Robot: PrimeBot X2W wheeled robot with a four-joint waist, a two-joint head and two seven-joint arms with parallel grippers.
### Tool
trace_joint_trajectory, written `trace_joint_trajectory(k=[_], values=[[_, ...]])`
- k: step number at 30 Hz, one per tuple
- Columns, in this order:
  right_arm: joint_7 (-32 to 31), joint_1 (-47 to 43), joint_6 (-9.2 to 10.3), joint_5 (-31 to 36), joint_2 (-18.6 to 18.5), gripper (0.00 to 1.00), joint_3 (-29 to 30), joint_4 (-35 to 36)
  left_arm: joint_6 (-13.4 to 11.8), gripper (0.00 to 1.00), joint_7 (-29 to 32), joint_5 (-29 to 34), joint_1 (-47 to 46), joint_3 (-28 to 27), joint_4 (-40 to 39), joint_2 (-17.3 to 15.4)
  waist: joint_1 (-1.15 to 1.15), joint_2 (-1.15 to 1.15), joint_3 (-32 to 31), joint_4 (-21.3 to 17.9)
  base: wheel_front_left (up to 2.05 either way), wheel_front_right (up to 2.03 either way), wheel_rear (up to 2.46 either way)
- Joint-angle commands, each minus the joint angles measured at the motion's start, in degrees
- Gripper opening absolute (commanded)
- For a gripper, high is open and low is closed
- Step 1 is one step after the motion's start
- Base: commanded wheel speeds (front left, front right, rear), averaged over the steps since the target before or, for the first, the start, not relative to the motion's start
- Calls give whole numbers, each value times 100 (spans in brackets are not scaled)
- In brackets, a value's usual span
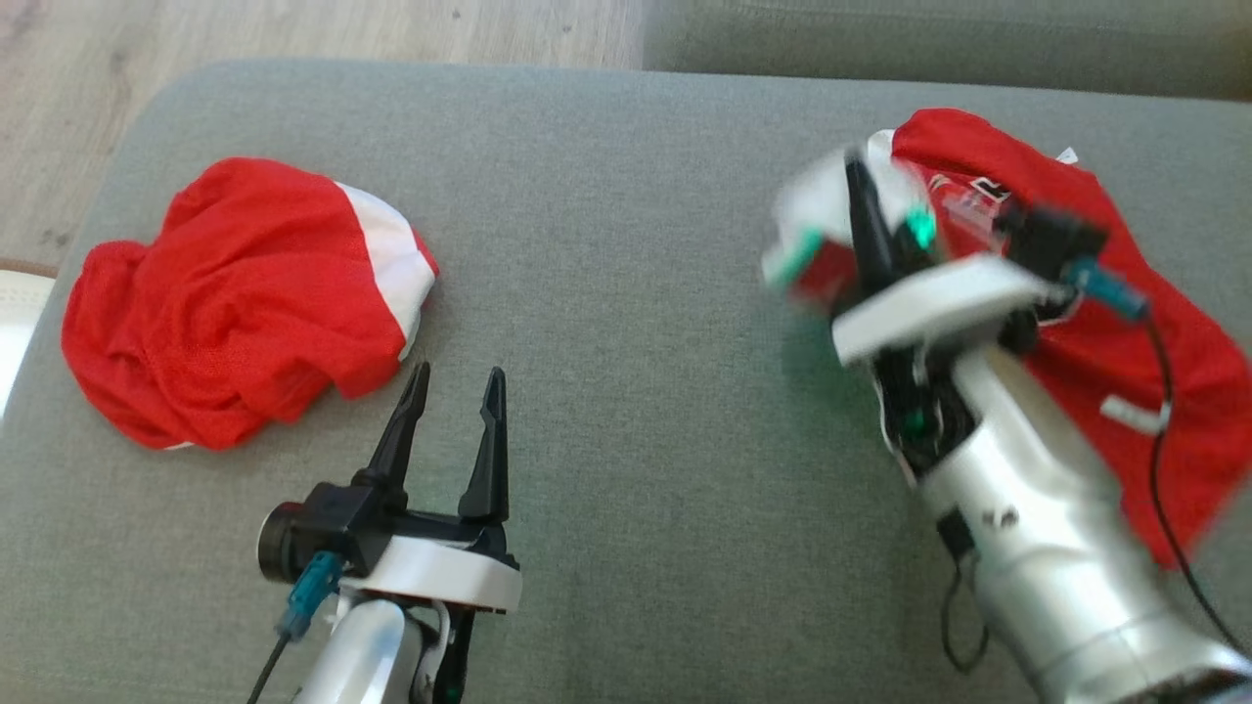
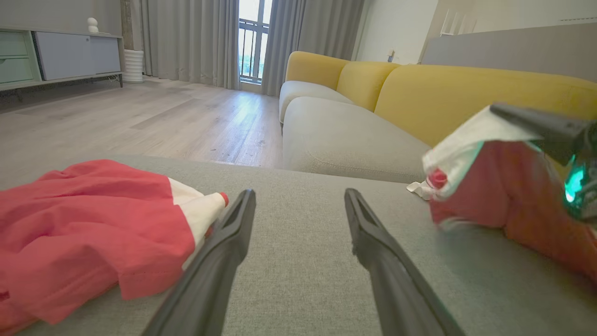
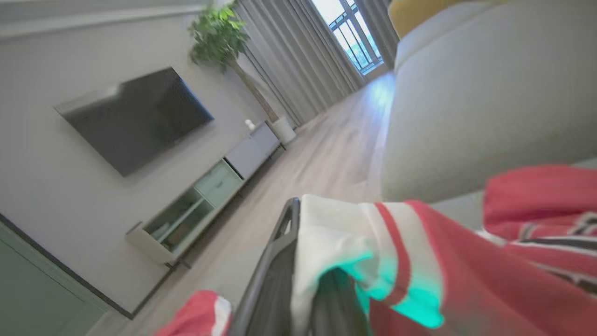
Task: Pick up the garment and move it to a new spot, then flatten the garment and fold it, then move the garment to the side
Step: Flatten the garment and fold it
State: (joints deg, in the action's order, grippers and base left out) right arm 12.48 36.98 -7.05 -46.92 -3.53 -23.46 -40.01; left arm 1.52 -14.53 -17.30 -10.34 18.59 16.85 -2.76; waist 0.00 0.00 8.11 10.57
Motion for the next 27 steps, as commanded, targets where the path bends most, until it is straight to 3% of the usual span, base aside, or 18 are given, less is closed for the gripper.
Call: trace_joint_trajectory(k=[1,8,23,24,25,27], values=[[127,312,-44,-225,65,0,-172,400,-28,100,-47,-55,-176,-153,-142,-12,0,0,-64,27,0,0,0],[215,121,-44,-554,65,0,-357,819,-57,100,-47,-66,-65,-230,-188,-12,0,0,-155,70,0,0,0],[-1045,-1333,-44,-103,65,2,-1276,-209,-41,100,-47,-32,48,-348,-178,-12,0,0,-281,-277,0,0,0],[-1096,-1332,-44,19,65,88,-1312,-279,-43,100,-47,-28,60,-359,-177,-12,0,0,-298,-316,0,0,0],[-1124,-1333,-44,71,65,100,-1289,-330,-47,100,-47,-21,71,-374,-176,-12,0,0,-305,-356,0,0,0],[-1127,-1294,-44,231,65,100,-1232,-415,-43,100,-47,-8,81,-397,-170,-12,0,0,-322,-429,0,0,0]])
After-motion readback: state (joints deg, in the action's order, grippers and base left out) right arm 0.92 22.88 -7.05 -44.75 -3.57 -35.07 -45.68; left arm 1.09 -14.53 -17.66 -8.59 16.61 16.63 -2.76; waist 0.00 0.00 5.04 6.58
